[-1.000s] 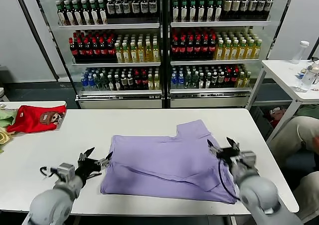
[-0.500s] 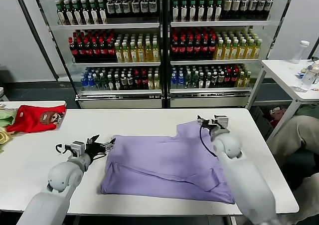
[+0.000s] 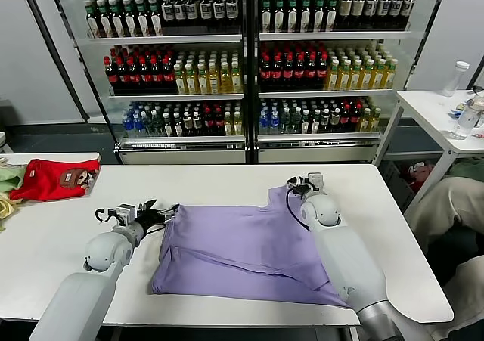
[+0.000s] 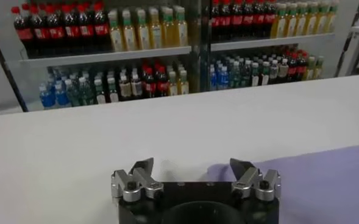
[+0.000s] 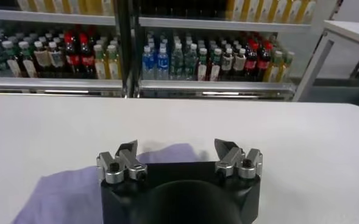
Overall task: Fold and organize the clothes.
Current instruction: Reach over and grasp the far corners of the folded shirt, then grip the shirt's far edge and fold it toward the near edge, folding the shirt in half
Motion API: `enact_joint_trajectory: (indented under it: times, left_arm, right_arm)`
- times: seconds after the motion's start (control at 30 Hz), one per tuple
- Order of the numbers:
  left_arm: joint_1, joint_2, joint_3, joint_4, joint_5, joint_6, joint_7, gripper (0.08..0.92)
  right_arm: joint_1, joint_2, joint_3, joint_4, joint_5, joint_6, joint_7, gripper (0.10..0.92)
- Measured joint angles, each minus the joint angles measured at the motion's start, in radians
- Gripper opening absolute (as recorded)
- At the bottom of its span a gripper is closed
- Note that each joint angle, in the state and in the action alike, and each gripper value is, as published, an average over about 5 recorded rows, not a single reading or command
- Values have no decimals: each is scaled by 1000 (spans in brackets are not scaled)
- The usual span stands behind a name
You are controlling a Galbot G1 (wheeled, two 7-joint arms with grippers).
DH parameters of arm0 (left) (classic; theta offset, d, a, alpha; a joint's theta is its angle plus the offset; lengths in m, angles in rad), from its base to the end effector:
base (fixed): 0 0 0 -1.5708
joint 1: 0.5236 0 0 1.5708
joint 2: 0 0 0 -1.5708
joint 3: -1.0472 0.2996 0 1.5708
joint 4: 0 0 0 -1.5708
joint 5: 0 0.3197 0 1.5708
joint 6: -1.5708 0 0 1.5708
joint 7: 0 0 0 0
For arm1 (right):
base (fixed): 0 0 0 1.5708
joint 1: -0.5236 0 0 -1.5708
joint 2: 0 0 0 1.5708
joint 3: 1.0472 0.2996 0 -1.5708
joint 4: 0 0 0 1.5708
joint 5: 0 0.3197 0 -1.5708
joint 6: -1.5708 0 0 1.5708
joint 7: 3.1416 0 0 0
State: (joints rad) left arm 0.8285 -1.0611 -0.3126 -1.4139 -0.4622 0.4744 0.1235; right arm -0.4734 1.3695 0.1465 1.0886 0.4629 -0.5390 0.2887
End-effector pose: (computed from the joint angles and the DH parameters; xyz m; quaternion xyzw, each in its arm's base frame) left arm 0.3746 0.1128 -0.2624 -0.1019 -0.9633 -0.0340 0.2459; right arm 0.4707 0.0127 -0.2431 -0.0154 -0.9641 0.0207 0.2642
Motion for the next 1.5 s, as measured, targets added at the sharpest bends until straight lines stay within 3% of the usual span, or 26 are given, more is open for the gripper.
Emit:
enact_joint_trajectory:
  times: [0.7, 0.8, 0.93, 1.23, 1.5]
  left_arm:
    - [9, -19, 10, 12, -5, -12, 38, 220]
    - [14, -19, 9, 6, -13, -19, 31, 137]
    - [33, -5, 4, -25, -53, -24, 7, 84]
    - [142, 50, -47, -182, -157, -36, -39, 83]
    - [243, 52, -91, -279, -190, -59, -54, 83]
  right_arm:
    - [-31, -25, -16, 48, 69, 21, 13, 190]
    - [-50, -44, -19, 95, 77, 33, 12, 133]
    - [-104, -95, -16, 223, 103, 25, 21, 123]
    - [-302, -239, 37, 558, 151, 1, 43, 123]
    - [-481, -318, 102, 773, 167, -13, 53, 123]
